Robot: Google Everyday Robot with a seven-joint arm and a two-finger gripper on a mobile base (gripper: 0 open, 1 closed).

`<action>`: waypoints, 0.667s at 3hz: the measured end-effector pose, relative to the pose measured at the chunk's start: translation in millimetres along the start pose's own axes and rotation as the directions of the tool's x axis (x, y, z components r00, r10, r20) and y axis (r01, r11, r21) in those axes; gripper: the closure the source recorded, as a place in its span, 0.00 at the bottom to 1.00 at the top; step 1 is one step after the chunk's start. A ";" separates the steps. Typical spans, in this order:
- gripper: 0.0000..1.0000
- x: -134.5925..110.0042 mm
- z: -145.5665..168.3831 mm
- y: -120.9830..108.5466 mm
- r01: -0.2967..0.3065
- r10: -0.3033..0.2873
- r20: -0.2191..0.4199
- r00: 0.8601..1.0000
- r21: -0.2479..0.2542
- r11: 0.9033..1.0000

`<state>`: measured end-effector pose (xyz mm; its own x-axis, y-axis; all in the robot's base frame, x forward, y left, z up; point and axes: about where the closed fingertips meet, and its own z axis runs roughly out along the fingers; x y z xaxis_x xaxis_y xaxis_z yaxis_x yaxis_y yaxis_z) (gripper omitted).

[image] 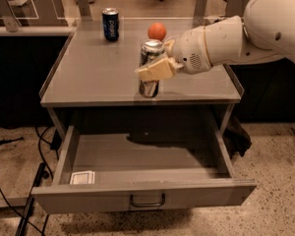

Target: Place redbull can into top drawer

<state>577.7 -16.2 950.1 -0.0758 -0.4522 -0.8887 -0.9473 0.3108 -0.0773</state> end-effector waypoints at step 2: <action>1.00 3.0 -9.8 16.7 0.034 -0.035 -0.008 0.999 -0.043 0.999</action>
Offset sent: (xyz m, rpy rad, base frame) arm -0.0323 -0.0095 -0.0052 -0.0499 -0.0037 0.0986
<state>558.5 -20.6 950.6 -0.0456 -0.4695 -0.8818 -0.9618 0.2593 -0.0883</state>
